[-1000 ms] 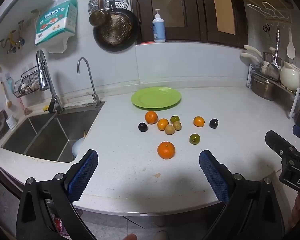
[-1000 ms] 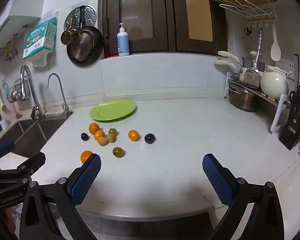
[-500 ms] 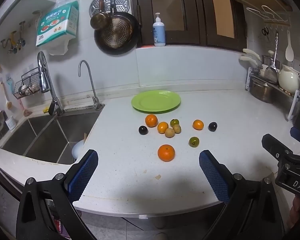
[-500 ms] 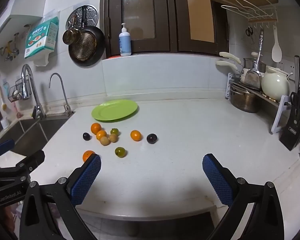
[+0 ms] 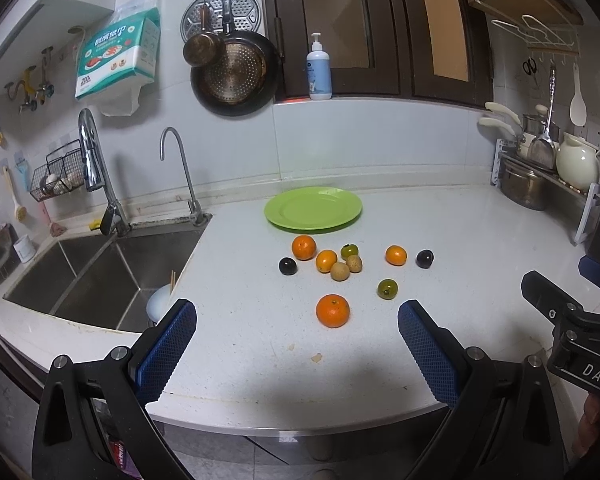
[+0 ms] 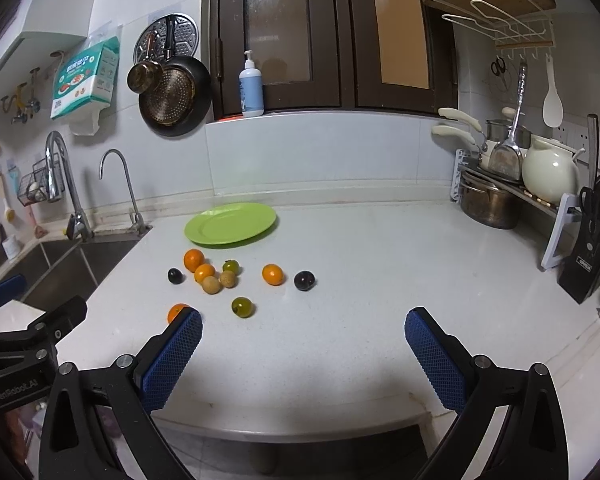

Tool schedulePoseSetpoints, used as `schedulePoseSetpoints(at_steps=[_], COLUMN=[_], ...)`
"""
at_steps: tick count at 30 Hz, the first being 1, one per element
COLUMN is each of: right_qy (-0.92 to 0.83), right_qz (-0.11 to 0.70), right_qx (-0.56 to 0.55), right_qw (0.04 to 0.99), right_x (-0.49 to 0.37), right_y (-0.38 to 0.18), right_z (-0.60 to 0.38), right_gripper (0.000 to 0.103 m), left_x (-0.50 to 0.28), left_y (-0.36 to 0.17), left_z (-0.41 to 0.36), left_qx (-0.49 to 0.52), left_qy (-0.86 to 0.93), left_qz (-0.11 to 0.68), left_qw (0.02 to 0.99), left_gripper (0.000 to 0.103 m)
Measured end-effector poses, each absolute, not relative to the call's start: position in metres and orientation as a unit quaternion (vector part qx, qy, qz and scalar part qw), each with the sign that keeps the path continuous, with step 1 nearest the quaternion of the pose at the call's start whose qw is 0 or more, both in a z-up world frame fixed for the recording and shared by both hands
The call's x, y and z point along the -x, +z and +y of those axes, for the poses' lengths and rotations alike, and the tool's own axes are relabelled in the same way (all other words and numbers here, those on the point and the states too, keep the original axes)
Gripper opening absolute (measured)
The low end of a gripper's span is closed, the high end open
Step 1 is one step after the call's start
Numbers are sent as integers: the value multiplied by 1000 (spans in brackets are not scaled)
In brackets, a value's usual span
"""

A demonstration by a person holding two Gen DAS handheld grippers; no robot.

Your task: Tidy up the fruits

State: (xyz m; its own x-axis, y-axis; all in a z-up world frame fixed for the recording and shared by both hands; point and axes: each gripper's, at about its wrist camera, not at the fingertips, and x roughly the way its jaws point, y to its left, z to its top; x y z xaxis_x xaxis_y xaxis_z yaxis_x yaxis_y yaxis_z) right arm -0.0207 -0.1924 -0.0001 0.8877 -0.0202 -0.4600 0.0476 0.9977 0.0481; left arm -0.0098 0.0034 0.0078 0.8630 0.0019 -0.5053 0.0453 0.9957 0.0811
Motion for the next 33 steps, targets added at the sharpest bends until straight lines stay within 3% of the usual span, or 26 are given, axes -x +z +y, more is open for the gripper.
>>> schedulePoseSetpoints(at_steps=[33], right_qy=[-10], right_qz=[230], right_qx=[-24], right_qw=[973], right_x=[24], right_y=[5], right_z=[-191], right_gripper=[102], left_x=[16], left_y=[17], left_z=[3], left_qx=[-42], left_qy=[-20], left_qz=[251], left_qw=[967], left_gripper=[103])
